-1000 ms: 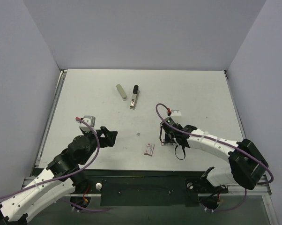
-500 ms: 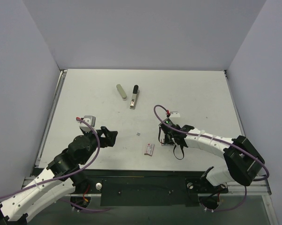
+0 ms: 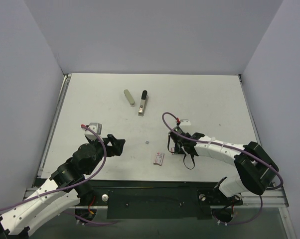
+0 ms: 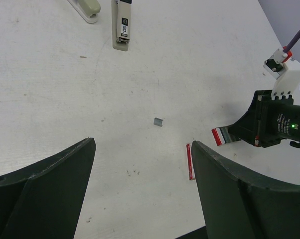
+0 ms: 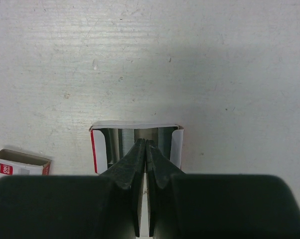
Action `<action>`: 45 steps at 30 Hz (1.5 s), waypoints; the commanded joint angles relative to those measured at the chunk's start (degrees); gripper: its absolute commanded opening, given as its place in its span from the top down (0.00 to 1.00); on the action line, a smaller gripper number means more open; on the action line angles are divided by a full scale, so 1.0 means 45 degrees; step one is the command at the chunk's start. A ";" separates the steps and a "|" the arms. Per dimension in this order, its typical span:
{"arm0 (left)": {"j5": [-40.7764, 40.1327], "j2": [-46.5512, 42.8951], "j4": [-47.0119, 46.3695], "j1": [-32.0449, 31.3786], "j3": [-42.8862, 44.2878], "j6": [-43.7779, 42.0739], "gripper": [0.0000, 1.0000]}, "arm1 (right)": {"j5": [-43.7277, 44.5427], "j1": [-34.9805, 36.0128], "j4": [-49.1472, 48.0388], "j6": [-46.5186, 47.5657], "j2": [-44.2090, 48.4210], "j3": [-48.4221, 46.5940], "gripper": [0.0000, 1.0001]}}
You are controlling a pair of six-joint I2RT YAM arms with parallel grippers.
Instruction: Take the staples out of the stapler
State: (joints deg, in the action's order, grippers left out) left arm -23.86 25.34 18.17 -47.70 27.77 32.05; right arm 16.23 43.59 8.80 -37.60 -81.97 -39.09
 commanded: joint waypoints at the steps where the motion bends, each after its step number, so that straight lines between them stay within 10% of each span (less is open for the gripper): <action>1: -0.0089 -0.0104 -0.0426 -0.0063 0.0177 -0.0209 0.12 | 0.0124 0.0019 0.0116 -0.0139 -0.0201 0.0035 1.00; 45: -0.0089 -0.0026 -0.0426 -0.0044 0.0255 -0.0228 0.11 | -0.0423 0.0020 -0.0217 -0.0100 -0.0651 -0.0044 0.86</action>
State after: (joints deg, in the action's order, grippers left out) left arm -23.88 25.21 18.20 -47.70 27.77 31.88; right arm 14.26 43.59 7.25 -37.63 -84.23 -39.09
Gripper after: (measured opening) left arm 0.884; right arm 0.132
